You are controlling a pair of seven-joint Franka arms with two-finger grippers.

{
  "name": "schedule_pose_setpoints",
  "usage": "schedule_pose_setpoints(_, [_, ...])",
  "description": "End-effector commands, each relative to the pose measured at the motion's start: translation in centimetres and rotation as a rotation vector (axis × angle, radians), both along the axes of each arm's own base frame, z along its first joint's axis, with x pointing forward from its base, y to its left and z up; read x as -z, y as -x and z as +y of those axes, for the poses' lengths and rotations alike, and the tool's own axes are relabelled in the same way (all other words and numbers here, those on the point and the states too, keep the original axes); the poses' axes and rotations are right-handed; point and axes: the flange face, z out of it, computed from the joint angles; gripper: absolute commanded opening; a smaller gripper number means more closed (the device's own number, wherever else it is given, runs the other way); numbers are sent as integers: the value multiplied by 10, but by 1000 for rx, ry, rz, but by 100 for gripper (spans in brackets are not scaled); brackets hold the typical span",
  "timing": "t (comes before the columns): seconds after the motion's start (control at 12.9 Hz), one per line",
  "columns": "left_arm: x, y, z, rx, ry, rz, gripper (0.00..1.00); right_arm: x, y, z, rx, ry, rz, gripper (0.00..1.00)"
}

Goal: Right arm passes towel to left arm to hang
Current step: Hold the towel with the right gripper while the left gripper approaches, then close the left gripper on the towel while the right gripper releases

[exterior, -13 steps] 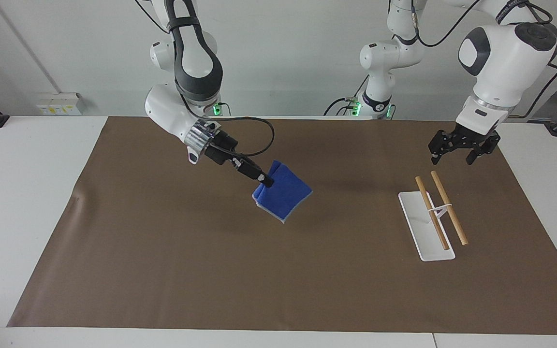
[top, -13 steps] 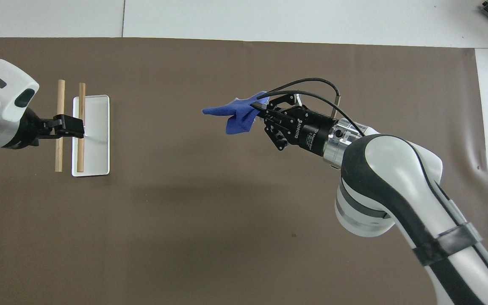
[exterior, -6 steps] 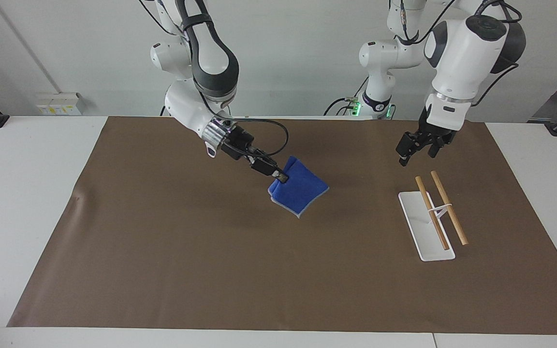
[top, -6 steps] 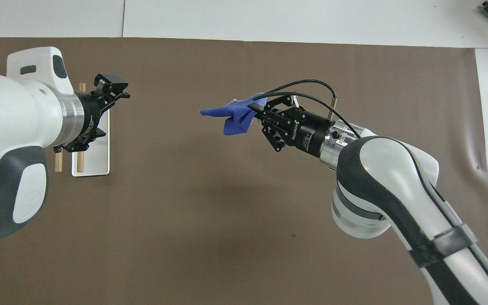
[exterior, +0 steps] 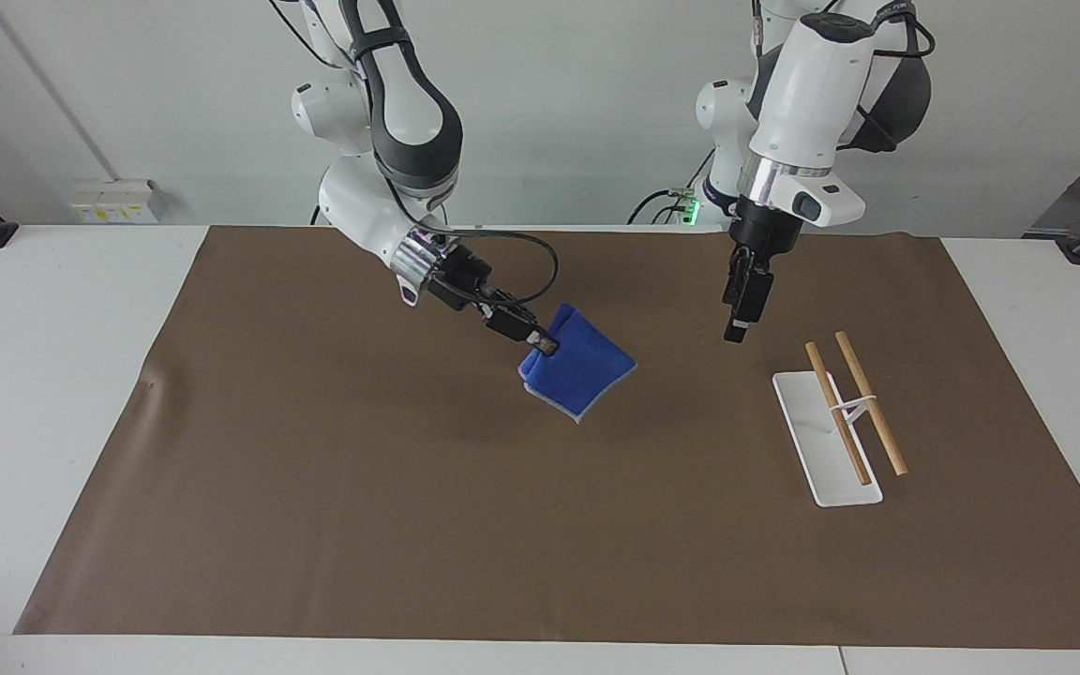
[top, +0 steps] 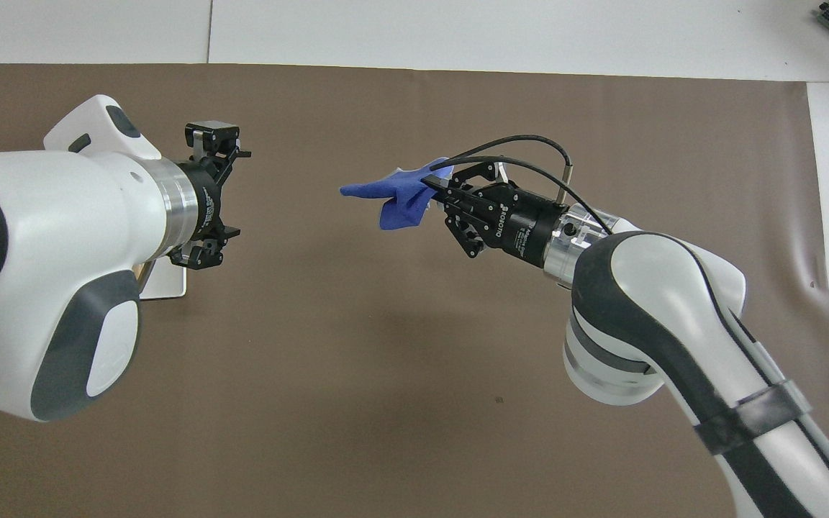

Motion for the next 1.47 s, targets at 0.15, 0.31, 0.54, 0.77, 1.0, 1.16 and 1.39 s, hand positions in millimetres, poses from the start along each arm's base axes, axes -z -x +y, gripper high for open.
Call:
schedule_pose_setpoints(0.15, [38, 3, -26, -133, 151, -78, 100, 0, -2, 1, 28, -15, 10, 0])
schedule_pose_setpoints(0.31, [56, -1, -40, -142, 201, -89, 100, -1, 0, 4, 22, -17, 9, 0])
schedule_pose_setpoints(0.54, [66, -3, -59, -200, 293, -96, 100, -1, 4, 13, 35, -42, 20, 0])
schedule_pose_setpoints(0.77, [68, 5, -76, -178, 309, -90, 100, -5, 6, 22, 23, -49, 15, 0])
schedule_pose_setpoints(1.0, [71, 2, -78, -154, 311, -105, 91, -5, 12, 34, 43, -62, 19, 0])
schedule_pose_setpoints(1.16, [73, 1, -77, -145, 304, -110, 55, -5, 12, 34, 43, -62, 19, 0])
schedule_pose_setpoints(1.39, [73, -5, -72, -59, 260, -143, 22, -5, 13, 33, 44, -60, 20, 0])
